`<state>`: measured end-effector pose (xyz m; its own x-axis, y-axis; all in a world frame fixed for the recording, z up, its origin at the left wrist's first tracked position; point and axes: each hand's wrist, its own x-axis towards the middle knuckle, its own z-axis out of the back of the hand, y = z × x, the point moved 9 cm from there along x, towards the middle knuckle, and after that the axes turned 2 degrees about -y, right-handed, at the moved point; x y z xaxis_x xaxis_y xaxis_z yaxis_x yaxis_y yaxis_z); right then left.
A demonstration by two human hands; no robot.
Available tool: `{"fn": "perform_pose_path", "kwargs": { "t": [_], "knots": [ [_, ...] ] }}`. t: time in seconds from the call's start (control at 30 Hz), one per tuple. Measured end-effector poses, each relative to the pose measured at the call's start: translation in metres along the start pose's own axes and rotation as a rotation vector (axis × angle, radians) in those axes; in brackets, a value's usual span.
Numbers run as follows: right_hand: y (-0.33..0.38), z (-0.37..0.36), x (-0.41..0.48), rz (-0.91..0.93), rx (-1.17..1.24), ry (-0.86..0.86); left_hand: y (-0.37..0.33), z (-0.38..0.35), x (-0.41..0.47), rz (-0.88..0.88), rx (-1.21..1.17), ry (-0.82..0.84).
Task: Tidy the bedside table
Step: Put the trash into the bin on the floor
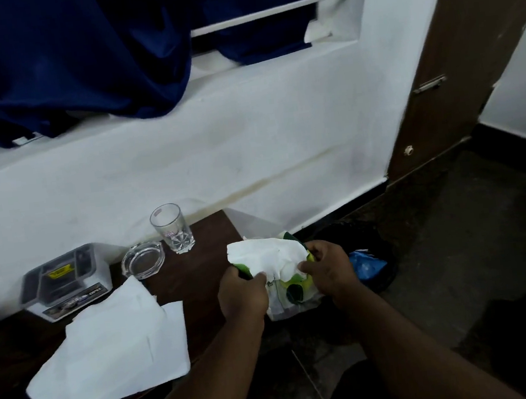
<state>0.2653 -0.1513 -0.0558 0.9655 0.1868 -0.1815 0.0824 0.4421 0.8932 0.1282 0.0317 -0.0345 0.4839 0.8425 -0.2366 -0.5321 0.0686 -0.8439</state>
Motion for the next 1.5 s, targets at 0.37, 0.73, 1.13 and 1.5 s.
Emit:
{"fn": "perform_pose_path", "kwargs": {
  "t": [0.37,0.73,1.13,1.5],
  "knots": [
    [-0.059,0.088,0.039,-0.05,0.008,-0.113,-0.031,-0.118,-0.017,-0.079,0.097,0.183],
    [-0.159,0.128,0.097,-0.247,-0.018,-0.121,0.0,-0.253,-0.006,0.084,-0.017,0.452],
    [-0.241,0.108,0.156,-0.392,-0.011,-0.071,0.043,-0.337,0.039,0.254,-0.144,0.646],
    [-0.232,0.093,0.172,-0.259,-0.185,-0.065,0.043,-0.346,0.043,0.243,-0.075,0.755]
  ]
}}
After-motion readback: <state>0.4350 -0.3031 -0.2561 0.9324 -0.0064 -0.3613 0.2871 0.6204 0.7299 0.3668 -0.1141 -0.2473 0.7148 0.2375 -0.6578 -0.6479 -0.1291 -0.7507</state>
